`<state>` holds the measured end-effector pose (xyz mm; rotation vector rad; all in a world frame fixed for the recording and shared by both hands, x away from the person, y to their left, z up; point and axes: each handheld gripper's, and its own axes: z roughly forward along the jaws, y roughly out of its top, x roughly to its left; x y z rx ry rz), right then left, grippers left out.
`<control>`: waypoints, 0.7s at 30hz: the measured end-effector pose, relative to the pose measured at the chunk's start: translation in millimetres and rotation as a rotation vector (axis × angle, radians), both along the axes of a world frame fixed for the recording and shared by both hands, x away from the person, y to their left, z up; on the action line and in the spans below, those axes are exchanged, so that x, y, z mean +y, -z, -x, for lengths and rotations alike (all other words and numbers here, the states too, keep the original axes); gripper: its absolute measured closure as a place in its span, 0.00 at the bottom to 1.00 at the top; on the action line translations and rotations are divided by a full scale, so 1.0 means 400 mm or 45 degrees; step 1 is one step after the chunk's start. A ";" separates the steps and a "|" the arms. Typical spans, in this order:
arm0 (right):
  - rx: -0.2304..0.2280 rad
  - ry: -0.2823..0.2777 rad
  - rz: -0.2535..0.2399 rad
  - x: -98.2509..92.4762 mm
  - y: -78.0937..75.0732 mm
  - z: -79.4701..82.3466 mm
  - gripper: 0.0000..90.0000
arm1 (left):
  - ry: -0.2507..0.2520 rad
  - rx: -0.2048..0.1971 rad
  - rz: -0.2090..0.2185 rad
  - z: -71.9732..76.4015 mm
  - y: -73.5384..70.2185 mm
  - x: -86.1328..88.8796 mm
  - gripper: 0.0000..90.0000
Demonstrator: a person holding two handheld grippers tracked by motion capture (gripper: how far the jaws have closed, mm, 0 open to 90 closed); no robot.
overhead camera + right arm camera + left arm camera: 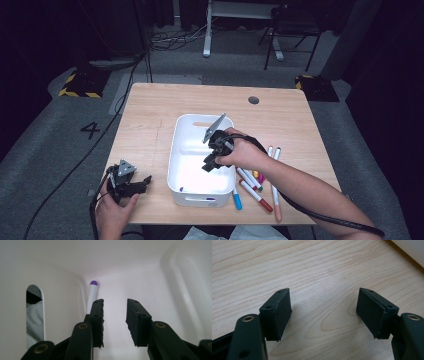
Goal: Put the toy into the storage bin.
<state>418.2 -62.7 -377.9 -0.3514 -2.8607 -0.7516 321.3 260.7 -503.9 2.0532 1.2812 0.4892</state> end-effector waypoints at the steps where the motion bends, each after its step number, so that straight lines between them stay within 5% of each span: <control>1: -0.005 0.001 -0.010 -0.005 -0.003 -0.001 0.75 | 0.000 0.001 -0.001 0.000 0.000 0.000 0.32; 10: -0.074 0.013 -0.124 -0.050 -0.040 -0.007 0.69 | -0.004 -0.001 0.004 0.000 0.000 -0.001 0.32; 21: -0.157 0.140 -0.225 -0.152 -0.103 -0.007 0.67 | -0.010 -0.003 0.000 -0.002 0.000 -0.001 0.31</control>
